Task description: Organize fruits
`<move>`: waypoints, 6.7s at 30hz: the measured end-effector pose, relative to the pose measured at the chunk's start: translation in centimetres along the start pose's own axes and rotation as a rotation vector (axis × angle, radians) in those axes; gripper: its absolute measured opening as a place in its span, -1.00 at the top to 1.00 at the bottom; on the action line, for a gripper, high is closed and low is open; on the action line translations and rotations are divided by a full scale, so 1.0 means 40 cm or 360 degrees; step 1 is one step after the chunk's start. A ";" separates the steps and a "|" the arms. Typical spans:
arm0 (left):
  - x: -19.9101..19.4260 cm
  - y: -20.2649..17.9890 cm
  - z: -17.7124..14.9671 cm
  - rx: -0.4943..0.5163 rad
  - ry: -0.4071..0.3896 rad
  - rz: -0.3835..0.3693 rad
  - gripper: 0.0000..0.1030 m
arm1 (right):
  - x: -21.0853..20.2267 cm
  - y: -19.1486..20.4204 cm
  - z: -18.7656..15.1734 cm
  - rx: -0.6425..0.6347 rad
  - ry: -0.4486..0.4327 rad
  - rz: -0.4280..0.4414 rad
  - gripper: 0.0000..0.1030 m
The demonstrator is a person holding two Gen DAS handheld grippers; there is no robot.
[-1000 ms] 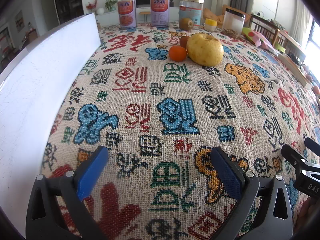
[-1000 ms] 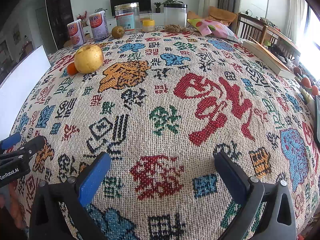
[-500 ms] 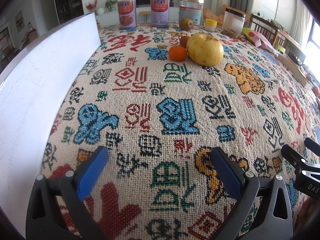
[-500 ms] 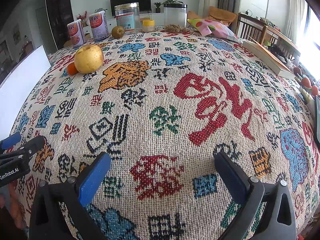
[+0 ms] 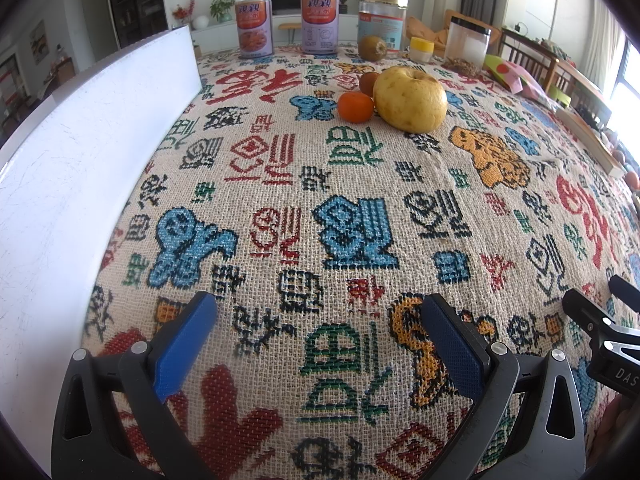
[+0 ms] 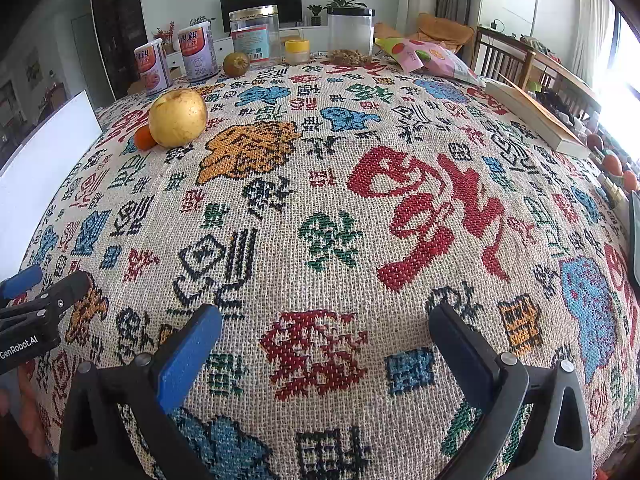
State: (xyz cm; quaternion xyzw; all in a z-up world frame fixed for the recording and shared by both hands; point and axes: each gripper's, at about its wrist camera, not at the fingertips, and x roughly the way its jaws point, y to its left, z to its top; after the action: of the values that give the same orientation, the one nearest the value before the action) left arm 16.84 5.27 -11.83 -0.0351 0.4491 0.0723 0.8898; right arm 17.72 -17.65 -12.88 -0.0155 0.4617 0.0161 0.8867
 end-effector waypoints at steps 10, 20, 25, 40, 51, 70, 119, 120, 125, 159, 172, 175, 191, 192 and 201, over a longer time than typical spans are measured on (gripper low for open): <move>0.000 0.000 0.000 0.0000 0.0000 0.0000 -0.99 | 0.000 0.000 0.000 0.0000 0.0000 0.0000 -1.00; 0.000 0.000 0.000 0.0000 0.0000 0.0000 -0.99 | 0.000 0.000 0.000 0.0000 0.0000 -0.0001 -1.00; 0.000 0.000 -0.001 0.0000 0.0000 0.0000 -0.99 | 0.000 0.001 0.002 -0.0004 0.0005 0.0002 -1.00; 0.000 0.000 0.000 0.0000 0.0000 0.0000 -0.99 | 0.117 0.281 0.333 -0.0545 -0.0119 0.0407 -0.90; -0.001 -0.001 0.000 0.0000 0.0001 0.0000 -0.99 | 0.227 0.338 0.391 -0.0470 -0.0016 0.0426 -0.28; 0.000 -0.001 0.001 0.0001 0.0002 0.0000 -0.99 | 0.037 0.028 0.088 -0.0419 -0.0030 0.0155 -0.75; 0.229 -0.062 0.330 0.0198 -0.0055 -0.0149 -0.40 | 0.060 -0.009 0.084 -0.0232 0.0021 0.0159 -1.00; 0.226 -0.064 0.333 0.0197 -0.0067 -0.0155 -0.22 | 0.060 -0.009 0.084 -0.0232 0.0021 0.0159 -1.00; 0.214 -0.058 0.336 0.0181 -0.0103 -0.0209 0.42 | 0.060 -0.009 0.084 -0.0231 0.0021 0.0160 -1.00; -0.017 -0.017 -0.020 -0.0009 0.0002 0.0036 -0.98 | 0.060 -0.011 0.083 -0.0230 0.0021 0.0160 -1.00; -0.017 -0.016 -0.021 -0.0008 0.0003 0.0035 -0.98 | 0.060 -0.011 0.083 -0.0228 0.0021 0.0160 -1.00; -0.018 -0.015 -0.021 -0.0009 0.0003 0.0035 -0.98 | 0.060 -0.011 0.083 -0.0228 0.0021 0.0161 -1.00; -0.018 -0.015 -0.022 -0.0011 0.0002 0.0035 -0.98 | 0.060 -0.012 0.083 -0.0228 0.0022 0.0161 -1.00; -0.018 -0.015 -0.022 -0.0011 0.0002 0.0035 -0.98 | 0.060 -0.012 0.083 -0.0228 0.0022 0.0161 -1.00; -0.022 -0.003 -0.020 -0.0030 -0.0007 -0.0033 -0.97 | 0.061 -0.012 0.083 -0.0227 0.0022 0.0161 -1.00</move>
State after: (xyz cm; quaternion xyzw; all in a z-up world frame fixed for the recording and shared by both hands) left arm 15.71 4.95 -11.61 -0.0480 0.4461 0.0674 0.8911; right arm 21.83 -17.95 -12.95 -0.0553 0.4657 0.0937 0.8782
